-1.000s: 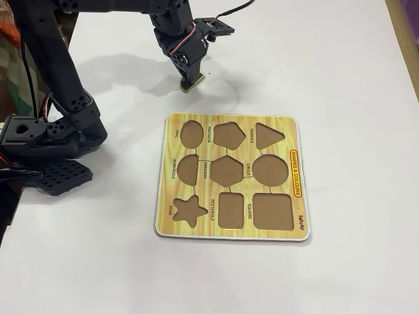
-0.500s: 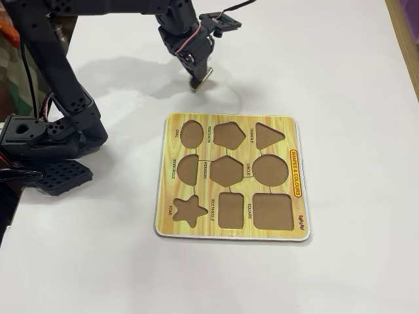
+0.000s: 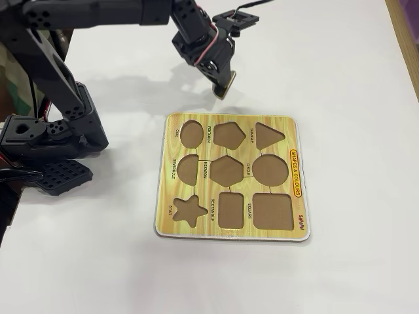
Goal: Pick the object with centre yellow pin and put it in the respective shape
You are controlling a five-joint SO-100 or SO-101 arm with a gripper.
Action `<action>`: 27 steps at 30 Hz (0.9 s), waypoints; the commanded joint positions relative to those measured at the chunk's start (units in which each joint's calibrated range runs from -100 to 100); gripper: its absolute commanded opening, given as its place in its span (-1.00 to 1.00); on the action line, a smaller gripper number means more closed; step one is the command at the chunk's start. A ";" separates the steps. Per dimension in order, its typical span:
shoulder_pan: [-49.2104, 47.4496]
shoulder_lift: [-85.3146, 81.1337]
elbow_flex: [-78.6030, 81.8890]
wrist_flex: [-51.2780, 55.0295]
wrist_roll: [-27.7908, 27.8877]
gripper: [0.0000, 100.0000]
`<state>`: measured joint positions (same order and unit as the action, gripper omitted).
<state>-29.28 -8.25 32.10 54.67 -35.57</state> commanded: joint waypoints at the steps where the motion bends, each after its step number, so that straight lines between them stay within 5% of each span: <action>1: 5.45 -6.48 3.06 -0.13 4.14 -0.99; 11: 13.65 -21.79 16.01 -0.91 16.48 -0.99; 27: 18.05 -29.16 23.11 -0.13 26.68 -0.99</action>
<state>-13.19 -35.31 54.32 54.50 -9.20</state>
